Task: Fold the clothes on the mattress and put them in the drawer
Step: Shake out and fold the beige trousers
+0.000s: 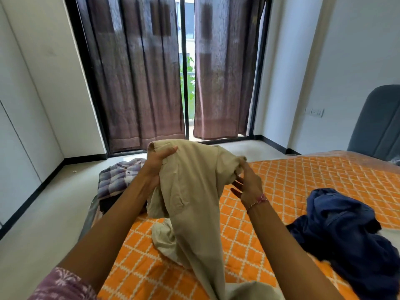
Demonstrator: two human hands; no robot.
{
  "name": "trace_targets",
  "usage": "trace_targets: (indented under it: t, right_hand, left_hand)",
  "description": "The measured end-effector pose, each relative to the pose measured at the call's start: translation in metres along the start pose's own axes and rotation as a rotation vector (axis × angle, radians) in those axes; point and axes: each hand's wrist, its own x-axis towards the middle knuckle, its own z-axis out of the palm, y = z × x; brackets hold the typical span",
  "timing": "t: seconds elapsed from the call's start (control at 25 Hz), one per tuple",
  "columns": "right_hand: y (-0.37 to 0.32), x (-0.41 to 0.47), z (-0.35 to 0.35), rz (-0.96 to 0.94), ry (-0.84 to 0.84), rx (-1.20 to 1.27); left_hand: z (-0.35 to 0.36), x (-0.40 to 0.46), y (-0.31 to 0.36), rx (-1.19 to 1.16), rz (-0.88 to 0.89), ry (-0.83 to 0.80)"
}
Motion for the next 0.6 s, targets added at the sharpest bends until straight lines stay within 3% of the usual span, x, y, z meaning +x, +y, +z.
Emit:
trace_targets:
  t: [0.08,0.24,0.36,0.52,0.6]
  right_hand:
    - [0.015,0.002,0.000,-0.054,0.049,0.099]
    - [0.032,-0.002,0.011,0.082,-0.216,0.055]
    - [0.029,0.005,0.022,-0.041,-0.171,0.060]
    - [0.004,0.013,0.017,0.069,-0.248,-0.104]
    - [-0.021,0.025,0.010,0.000,-0.227,-0.172]
  left_hand:
    - [-0.005,0.003,-0.002,-0.051,-0.001,0.046]
    - [-0.001,-0.001,0.000,-0.046,-0.031,0.016]
    - [-0.009,0.001,0.005,-0.070,-0.003,-0.016]
    - [-0.021,-0.001,0.015,0.031,-0.062,0.004]
    - [-0.038,0.005,0.026,0.100,-0.126,0.043]
